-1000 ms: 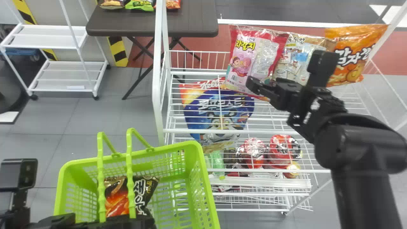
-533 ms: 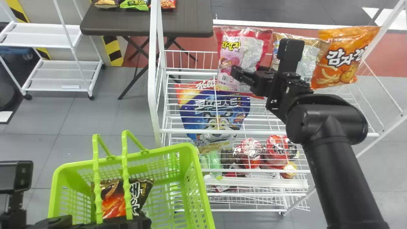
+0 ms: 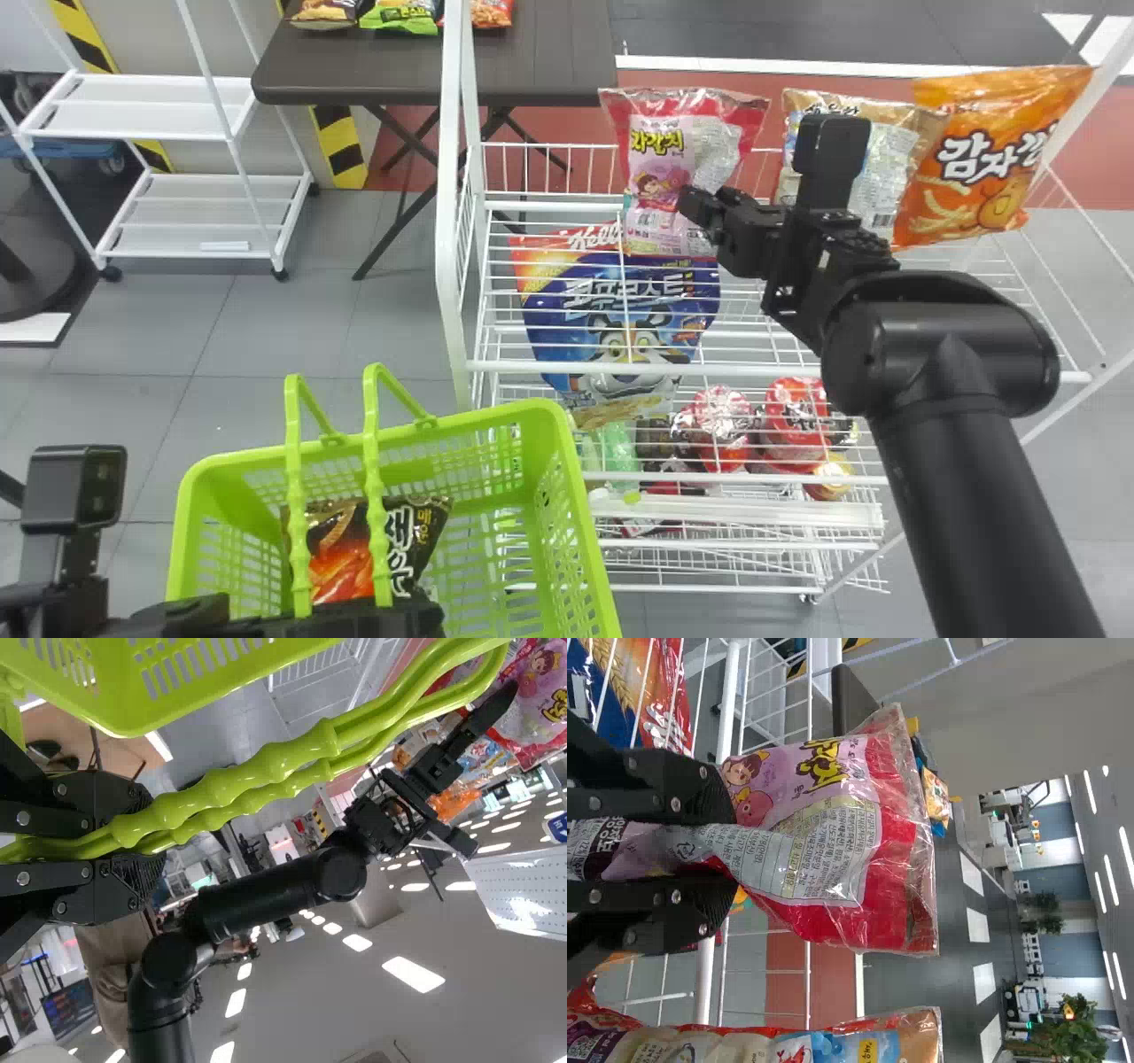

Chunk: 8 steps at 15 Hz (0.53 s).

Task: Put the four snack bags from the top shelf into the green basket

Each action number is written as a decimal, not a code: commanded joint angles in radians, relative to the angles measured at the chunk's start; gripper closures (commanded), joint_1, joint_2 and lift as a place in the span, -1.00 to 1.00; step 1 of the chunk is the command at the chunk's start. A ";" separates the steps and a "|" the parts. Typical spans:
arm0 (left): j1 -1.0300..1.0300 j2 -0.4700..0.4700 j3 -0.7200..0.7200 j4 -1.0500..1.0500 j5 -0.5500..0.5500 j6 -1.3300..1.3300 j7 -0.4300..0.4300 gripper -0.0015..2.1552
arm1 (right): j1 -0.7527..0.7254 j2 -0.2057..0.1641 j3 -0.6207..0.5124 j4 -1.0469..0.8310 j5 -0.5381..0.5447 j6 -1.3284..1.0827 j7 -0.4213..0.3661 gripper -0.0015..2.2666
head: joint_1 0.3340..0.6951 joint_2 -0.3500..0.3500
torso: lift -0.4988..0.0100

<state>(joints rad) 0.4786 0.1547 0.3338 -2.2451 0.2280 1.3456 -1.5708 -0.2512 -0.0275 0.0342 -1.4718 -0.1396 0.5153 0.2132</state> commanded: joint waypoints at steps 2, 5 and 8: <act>0.000 0.000 0.004 0.002 0.001 0.001 -0.010 0.99 | 0.112 0.000 -0.036 -0.179 -0.015 0.018 0.000 0.99 | 1.00 -0.07 | 0.96; -0.008 0.000 0.005 0.013 -0.001 0.001 -0.010 0.99 | 0.283 0.000 -0.086 -0.469 -0.086 0.141 0.000 0.99 | 1.00 -0.12 | 0.96; -0.017 0.000 0.004 0.024 -0.001 0.001 -0.010 0.99 | 0.484 0.001 -0.092 -0.757 -0.124 0.282 -0.008 0.99 | 1.00 -0.15 | 0.96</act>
<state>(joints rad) 0.4663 0.1555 0.3382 -2.2266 0.2270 1.3461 -1.5708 0.1471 -0.0275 -0.0585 -2.1100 -0.2512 0.7440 0.2064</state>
